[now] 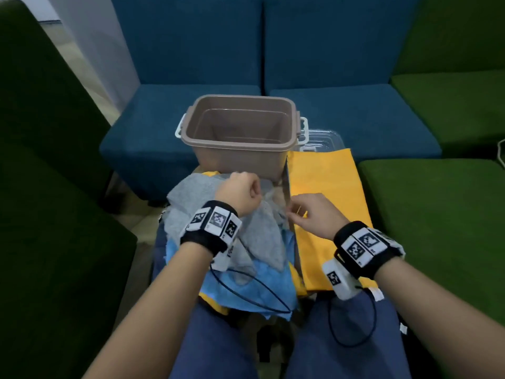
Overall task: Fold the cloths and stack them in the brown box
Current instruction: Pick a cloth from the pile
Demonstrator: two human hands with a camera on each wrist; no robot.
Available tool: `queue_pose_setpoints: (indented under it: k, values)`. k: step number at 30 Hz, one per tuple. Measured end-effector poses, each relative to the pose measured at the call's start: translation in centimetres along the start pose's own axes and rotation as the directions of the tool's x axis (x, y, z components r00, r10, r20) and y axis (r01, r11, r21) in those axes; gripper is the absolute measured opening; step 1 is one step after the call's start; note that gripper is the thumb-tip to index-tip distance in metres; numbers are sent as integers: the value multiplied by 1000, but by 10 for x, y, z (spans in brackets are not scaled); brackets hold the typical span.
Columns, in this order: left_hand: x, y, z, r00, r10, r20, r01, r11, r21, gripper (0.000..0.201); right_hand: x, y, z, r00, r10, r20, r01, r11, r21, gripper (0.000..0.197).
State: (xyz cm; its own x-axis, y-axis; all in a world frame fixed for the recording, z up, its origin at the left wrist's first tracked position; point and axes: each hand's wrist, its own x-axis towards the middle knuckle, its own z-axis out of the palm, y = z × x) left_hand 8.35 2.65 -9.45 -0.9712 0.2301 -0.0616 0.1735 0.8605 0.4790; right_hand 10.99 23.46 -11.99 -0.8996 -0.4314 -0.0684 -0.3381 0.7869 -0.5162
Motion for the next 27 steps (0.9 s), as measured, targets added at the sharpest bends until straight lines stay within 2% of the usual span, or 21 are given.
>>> queue_pose_setpoints:
  k: [3,6,10,13,16,17,18,20,23,27]
  values:
    - [-4,-38,-8,994,-112,10,110,987,118,23,16,-34,24,995,-37,90,32,998,60,23]
    - [-11,-56,2,982,-190,8,189,981,47,34,21,-53,52,989,-29,148,21,998,61,28]
    - [-15,-58,19,975,-211,-75,209,978,-28,29,21,-56,67,998,-3,62,2,1000,5,29]
    - [-13,-58,22,965,-249,-79,243,967,-77,28,16,-54,71,997,-32,76,41,992,-118,38]
    - [-11,-60,19,962,-267,-53,258,956,-141,13,12,-51,69,994,-57,93,70,988,-140,25]
    - [-11,-60,14,961,-271,-51,260,953,-155,7,12,-49,63,995,-42,86,50,994,-95,19]
    - [-11,-61,9,960,-273,-56,262,952,-159,9,12,-45,56,997,-19,69,21,999,-25,14]
    - [-11,-60,-5,954,-285,-96,267,950,-164,17,10,-34,36,1000,19,-8,-18,990,142,7]
    - [-10,-55,-36,908,-311,-279,258,943,-210,14,8,-17,-5,973,44,-228,25,956,293,9]
    - [-8,-42,-80,835,-169,-524,36,966,-254,9,15,-5,-62,842,56,-537,107,958,268,14]
